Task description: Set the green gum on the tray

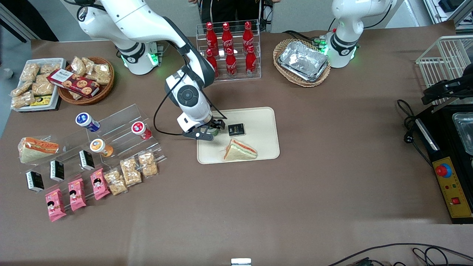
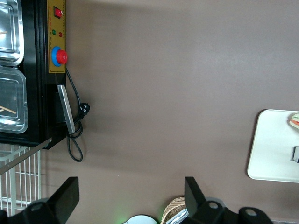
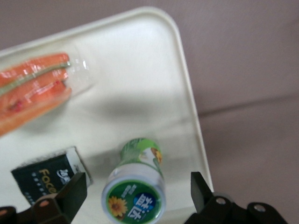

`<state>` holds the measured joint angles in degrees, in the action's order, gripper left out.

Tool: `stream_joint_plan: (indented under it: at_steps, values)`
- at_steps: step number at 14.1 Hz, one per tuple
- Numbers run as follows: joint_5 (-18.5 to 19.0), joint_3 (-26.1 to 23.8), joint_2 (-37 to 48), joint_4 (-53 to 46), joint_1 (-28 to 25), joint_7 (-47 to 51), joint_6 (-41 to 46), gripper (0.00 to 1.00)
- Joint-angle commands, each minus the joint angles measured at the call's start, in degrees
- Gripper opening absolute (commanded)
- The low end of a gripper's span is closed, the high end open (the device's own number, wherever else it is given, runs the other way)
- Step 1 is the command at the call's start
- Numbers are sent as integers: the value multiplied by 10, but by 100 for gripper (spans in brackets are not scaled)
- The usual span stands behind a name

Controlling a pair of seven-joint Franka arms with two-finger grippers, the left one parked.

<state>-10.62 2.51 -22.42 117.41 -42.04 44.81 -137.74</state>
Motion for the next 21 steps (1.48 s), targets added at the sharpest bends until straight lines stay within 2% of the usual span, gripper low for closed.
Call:
stream_joint_plan:
  at_steps: [1, 4, 9, 12, 15, 18, 21]
  values:
    - [-12, 7, 74, -10, 66, -76, 99, 99]
    - [-15, 7, 132, -32, 130, -134, 199, 99]
    - [-9, 9, 210, -47, 205, -207, 295, 99]
    - [-9, 9, 257, -56, 280, -287, 364, 99]
    - [1, 9, 266, -126, 345, -320, 445, 99]
    - [50, 8, 252, -203, 356, -321, 499, 99]
    - [55, 10, 247, -246, 358, -321, 515, 99]
